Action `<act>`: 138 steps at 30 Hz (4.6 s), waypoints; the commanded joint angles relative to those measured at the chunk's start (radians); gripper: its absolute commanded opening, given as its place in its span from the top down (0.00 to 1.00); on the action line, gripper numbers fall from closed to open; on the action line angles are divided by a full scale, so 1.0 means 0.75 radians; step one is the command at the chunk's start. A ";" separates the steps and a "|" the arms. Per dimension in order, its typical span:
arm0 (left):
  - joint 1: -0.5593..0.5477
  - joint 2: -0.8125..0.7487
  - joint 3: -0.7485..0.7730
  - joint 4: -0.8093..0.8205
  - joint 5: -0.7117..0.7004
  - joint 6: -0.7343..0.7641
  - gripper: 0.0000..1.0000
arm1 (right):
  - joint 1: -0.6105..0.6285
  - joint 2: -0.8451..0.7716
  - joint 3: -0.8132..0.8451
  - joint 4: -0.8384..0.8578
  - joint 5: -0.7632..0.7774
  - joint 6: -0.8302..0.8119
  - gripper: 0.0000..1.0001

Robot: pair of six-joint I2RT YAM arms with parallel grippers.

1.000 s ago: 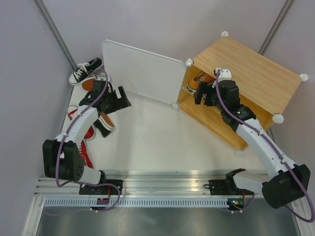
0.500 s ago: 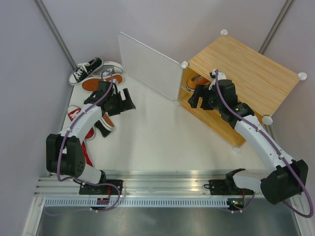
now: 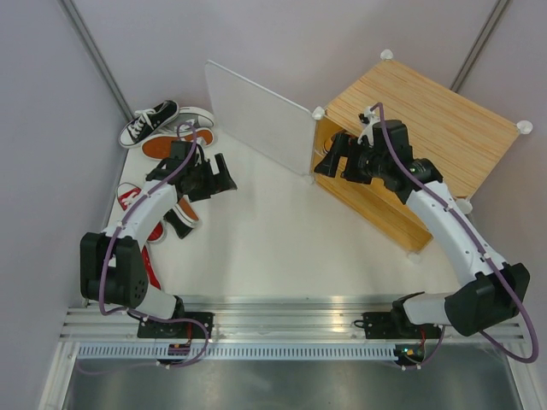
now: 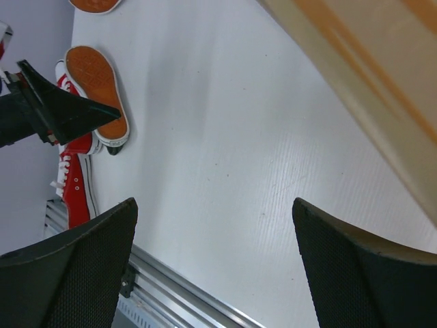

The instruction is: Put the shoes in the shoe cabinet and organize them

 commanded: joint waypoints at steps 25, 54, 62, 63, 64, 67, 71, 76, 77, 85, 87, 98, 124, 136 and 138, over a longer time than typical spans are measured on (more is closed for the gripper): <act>-0.008 0.025 0.066 0.011 0.071 -0.010 0.00 | -0.015 0.102 0.136 0.036 -0.723 -0.031 0.02; -0.075 -0.035 0.036 0.009 0.036 -0.013 0.00 | 0.210 -0.252 -0.394 -0.056 0.418 -0.569 0.24; -0.081 -0.029 0.027 0.005 0.018 -0.015 0.00 | 0.191 -0.179 -0.488 0.067 0.722 -0.584 0.32; -0.081 -0.031 0.027 0.007 0.018 -0.017 0.00 | 0.169 -0.164 -0.486 0.089 0.755 -0.582 0.35; -0.081 -0.031 0.027 0.007 0.018 -0.017 0.00 | 0.155 -0.144 -0.488 0.116 0.772 -0.579 0.36; -0.081 -0.035 0.023 0.007 0.009 -0.015 0.00 | 0.093 -0.087 -0.482 0.256 0.821 -0.571 0.45; -0.081 -0.035 0.019 0.007 0.001 -0.015 0.00 | 0.030 0.032 -0.417 0.316 0.880 -0.586 0.47; -0.081 -0.031 0.017 0.005 -0.003 -0.009 0.00 | -0.011 0.149 -0.349 0.396 0.896 -0.586 0.47; -0.081 -0.035 0.017 0.002 -0.005 -0.006 0.00 | -0.017 0.165 -0.319 0.398 0.907 -0.580 0.47; -0.081 -0.037 0.019 -0.002 -0.033 0.010 0.00 | -0.042 0.114 -0.284 0.417 0.609 -0.545 0.43; -0.079 -0.029 0.027 0.000 -0.033 0.006 0.00 | -0.032 0.081 -0.294 0.421 0.541 -0.520 0.38; -0.081 -0.051 0.089 -0.018 -0.033 -0.006 0.00 | 0.060 0.098 -0.081 0.437 0.363 -0.479 0.34; -0.093 -0.125 0.060 -0.092 -0.120 -0.029 0.00 | 0.138 0.091 -0.173 0.337 0.001 -0.260 0.21; -0.147 -0.053 0.087 -0.051 -0.074 -0.053 0.00 | -0.289 0.237 -0.169 0.384 -0.288 -0.221 0.19; -0.149 -0.051 0.089 -0.047 -0.070 -0.051 0.00 | -0.296 0.275 -0.098 0.311 -0.365 -0.271 0.20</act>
